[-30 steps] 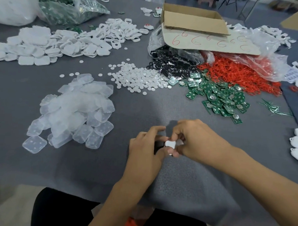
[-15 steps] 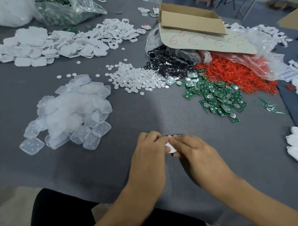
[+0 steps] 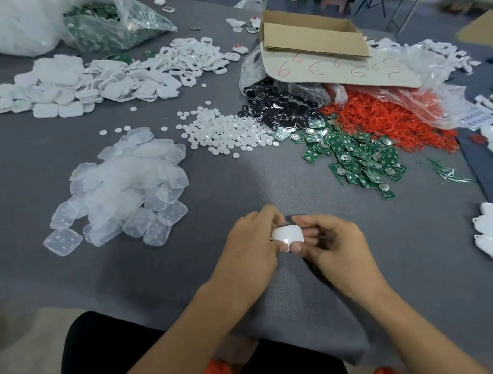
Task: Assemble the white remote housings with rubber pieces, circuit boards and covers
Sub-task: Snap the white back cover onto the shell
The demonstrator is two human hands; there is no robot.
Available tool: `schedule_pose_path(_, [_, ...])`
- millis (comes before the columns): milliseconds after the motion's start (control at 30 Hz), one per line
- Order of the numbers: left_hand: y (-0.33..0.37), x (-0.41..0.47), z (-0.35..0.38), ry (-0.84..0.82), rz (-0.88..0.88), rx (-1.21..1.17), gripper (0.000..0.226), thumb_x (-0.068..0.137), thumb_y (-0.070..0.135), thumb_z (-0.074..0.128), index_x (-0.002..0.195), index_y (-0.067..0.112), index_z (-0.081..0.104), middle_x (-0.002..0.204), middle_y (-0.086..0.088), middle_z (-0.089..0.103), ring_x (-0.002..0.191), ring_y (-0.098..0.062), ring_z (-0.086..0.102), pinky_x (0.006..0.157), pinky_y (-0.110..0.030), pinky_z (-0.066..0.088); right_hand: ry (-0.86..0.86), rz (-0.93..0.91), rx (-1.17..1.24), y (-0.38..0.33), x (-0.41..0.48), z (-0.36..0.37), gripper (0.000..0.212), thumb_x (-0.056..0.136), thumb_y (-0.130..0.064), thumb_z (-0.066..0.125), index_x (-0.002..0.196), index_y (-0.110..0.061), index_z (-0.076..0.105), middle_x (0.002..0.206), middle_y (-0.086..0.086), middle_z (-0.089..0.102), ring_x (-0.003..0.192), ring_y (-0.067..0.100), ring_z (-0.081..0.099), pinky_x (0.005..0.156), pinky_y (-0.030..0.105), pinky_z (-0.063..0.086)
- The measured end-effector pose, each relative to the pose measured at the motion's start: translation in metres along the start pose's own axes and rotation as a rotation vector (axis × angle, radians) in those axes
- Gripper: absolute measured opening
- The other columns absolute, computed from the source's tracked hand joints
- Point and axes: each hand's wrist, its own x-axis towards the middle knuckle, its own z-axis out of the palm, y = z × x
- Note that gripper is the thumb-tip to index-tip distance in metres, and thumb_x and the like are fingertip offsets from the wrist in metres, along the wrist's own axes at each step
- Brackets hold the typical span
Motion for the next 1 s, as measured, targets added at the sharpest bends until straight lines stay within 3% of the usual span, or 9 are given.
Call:
schedule_pose_path(133, [-0.005, -0.011, 0.002, 0.089, -0.093, -0.389, 0.026, 0.083, 0.006, 0.078, 0.100, 0.025, 0.075, 0.096, 0.012, 0.072, 0.091, 0.002, 0.067, 0.084, -0.011, 0.048, 0.132, 0.017, 0.179, 0.004, -0.015, 0.005, 0.025, 0.082, 0.002, 0.077, 0.091, -0.022, 0.077, 0.085, -0.002, 0.077, 0.082, 0.014, 0.072, 0.081, 0.020, 0.054])
schedule_pose_path(333, [0.000, -0.016, 0.010, 0.117, 0.012, -0.294, 0.015, 0.085, 0.004, 0.075, 0.092, 0.018, 0.078, 0.087, 0.011, 0.071, 0.089, -0.001, 0.064, 0.078, -0.007, 0.042, 0.202, -0.071, -0.112, 0.003, -0.032, 0.011, 0.032, 0.079, -0.002, 0.080, 0.085, -0.033, 0.075, 0.085, -0.020, 0.070, 0.080, -0.004, 0.067, 0.070, 0.002, 0.043])
schedule_pose_path(533, [0.002, -0.017, 0.020, 0.165, 0.082, -0.192, 0.023, 0.085, -0.009, 0.066, 0.089, 0.012, 0.074, 0.086, 0.005, 0.069, 0.082, -0.008, 0.062, 0.076, -0.023, 0.049, 0.315, 0.008, -0.164, 0.007, -0.029, 0.023, 0.029, 0.077, 0.001, 0.078, 0.070, -0.025, 0.068, 0.077, -0.010, 0.069, 0.073, 0.003, 0.064, 0.065, 0.013, 0.045])
schedule_pose_path(633, [0.002, -0.016, 0.019, 0.183, 0.065, -0.248, 0.017, 0.088, -0.002, 0.071, 0.090, 0.013, 0.076, 0.086, 0.007, 0.070, 0.085, -0.006, 0.063, 0.076, -0.014, 0.047, 0.305, 0.020, -0.078, 0.006, -0.030, 0.022, 0.026, 0.080, -0.003, 0.078, 0.077, -0.029, 0.074, 0.081, -0.009, 0.072, 0.076, 0.003, 0.067, 0.072, 0.015, 0.049])
schedule_pose_path(733, [0.003, -0.017, 0.023, 0.196, 0.034, -0.373, 0.014, 0.088, 0.007, 0.075, 0.093, 0.021, 0.078, 0.089, 0.014, 0.072, 0.091, -0.002, 0.067, 0.079, -0.010, 0.046, 0.270, 0.041, 0.112, 0.008, -0.041, 0.016, 0.029, 0.082, -0.004, 0.078, 0.097, -0.030, 0.077, 0.094, -0.006, 0.075, 0.085, 0.009, 0.071, 0.082, 0.023, 0.054])
schedule_pose_path(900, [0.023, -0.011, 0.051, 0.072, -0.045, -0.604, 0.030, 0.084, 0.005, 0.079, 0.106, 0.026, 0.078, 0.101, 0.013, 0.076, 0.096, 0.000, 0.071, 0.087, -0.016, 0.053, 0.396, 0.079, 0.197, 0.022, -0.046, -0.013, 0.036, 0.080, 0.004, 0.078, 0.093, -0.030, 0.076, 0.082, -0.005, 0.076, 0.074, 0.009, 0.071, 0.071, 0.015, 0.053])
schedule_pose_path(1000, [0.043, 0.006, 0.079, -0.018, 0.040, -0.507, 0.035, 0.083, -0.001, 0.076, 0.109, 0.022, 0.077, 0.103, 0.010, 0.075, 0.097, -0.001, 0.069, 0.089, -0.023, 0.055, 0.546, 0.136, 0.090, 0.039, -0.049, -0.039, 0.035, 0.078, -0.003, 0.081, 0.091, -0.034, 0.077, 0.081, -0.010, 0.076, 0.076, 0.006, 0.071, 0.073, 0.017, 0.054])
